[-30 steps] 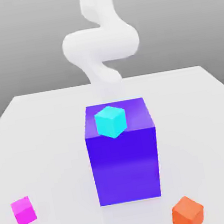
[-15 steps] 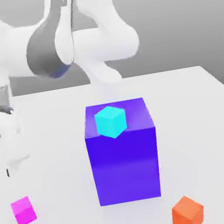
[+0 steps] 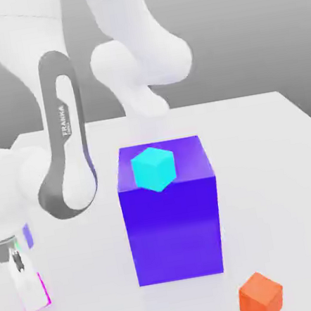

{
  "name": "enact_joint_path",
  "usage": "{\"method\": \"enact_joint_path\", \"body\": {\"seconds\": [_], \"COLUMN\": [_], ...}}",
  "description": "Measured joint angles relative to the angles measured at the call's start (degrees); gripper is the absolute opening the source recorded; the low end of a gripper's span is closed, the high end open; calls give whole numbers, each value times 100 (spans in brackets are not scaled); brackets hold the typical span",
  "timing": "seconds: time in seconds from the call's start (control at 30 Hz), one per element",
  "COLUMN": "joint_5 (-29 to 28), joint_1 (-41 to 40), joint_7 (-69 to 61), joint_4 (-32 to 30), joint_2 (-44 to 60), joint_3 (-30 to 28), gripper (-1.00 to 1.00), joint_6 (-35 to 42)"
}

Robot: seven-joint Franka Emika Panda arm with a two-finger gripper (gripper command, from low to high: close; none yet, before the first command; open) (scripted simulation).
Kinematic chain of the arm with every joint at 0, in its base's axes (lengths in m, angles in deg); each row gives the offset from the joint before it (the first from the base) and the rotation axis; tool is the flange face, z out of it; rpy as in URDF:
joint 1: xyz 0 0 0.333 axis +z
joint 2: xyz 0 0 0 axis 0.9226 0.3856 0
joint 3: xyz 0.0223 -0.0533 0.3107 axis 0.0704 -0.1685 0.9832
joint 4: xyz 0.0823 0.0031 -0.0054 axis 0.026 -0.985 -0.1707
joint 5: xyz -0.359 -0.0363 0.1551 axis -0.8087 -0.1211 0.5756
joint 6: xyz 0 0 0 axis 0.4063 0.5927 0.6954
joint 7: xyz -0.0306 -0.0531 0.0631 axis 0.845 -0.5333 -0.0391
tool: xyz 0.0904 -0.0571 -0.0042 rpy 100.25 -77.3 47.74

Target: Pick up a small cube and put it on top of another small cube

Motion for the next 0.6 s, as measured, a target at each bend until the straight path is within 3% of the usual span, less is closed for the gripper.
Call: {"method": "enact_joint_path", "body": {"seconds": [0.23, 0.5, 0.6], "joint_5": [-454, -905, -920], "joint_1": [189, 1427, 1608], "joint_7": [350, 1815, 2012], "joint_4": [-189, 954, 1164], "joint_2": [-889, -930, -539], "joint_3": [-277, 252, 356], "gripper": [-100, -100, -100], "joint_6": [693, 1855, 1662]}}
